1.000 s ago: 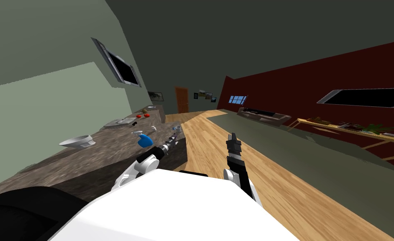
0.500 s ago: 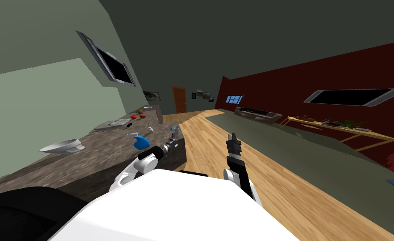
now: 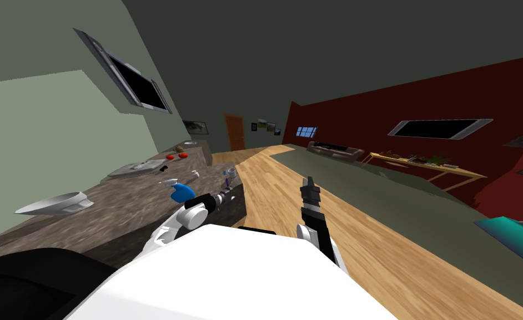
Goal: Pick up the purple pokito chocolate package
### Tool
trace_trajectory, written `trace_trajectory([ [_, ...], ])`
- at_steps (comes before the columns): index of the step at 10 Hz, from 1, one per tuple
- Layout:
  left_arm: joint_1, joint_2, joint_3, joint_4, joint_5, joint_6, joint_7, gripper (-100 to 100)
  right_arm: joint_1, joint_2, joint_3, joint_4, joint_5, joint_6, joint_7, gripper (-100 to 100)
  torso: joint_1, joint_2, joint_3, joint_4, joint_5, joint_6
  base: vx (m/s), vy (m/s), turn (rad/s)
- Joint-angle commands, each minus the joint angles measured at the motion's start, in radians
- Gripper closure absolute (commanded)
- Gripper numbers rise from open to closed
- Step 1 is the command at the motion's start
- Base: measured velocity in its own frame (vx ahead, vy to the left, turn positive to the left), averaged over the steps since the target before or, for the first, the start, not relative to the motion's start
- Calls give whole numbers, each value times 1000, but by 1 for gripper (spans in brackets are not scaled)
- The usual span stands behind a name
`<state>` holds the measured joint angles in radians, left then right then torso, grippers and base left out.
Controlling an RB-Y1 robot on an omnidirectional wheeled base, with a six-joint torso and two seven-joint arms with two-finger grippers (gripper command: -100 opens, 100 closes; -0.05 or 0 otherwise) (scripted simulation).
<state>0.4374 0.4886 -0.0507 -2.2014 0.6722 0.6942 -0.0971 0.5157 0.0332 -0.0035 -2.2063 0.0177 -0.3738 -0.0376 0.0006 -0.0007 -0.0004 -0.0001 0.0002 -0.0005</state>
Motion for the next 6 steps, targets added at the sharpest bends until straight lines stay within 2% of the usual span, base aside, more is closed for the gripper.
trace_trajectory([
  [1, -1, 7, 4, 0, 8, 30, -2, -100, 0, 0, 0, 0, 0, 0, 0, 0, 0, 0, 0, 0, 0, 0, 2, 6, 13],
  [2, -12, 35, 11, 8, 39, 69, -19, -100, 0, 0, 0, 0, 0, 0, 0, 0, 0, 0, 0, 0, 0, 0, 6, 4, -130],
  [4, -12, 35, 11, 8, 39, 104, -19, -100, 0, 0, 0, 0, 0, 0, 0, 0, 0, 0, 0, 0, 0, 0, 3, 8, -41],
  [5, -24, 62, 20, 19, 69, 144, -37, -100, 0, 0, 0, 0, 0, 0, 0, 0, 0, 0, 0, 0, 0, 0, 7, 2, -141],
  [6, -24, 62, 20, 19, 69, 167, -37, -100, 0, 0, 0, 0, 0, 0, 0, 0, 0, 0, 0, 0, 0, 0, 10, 9, -88],
])
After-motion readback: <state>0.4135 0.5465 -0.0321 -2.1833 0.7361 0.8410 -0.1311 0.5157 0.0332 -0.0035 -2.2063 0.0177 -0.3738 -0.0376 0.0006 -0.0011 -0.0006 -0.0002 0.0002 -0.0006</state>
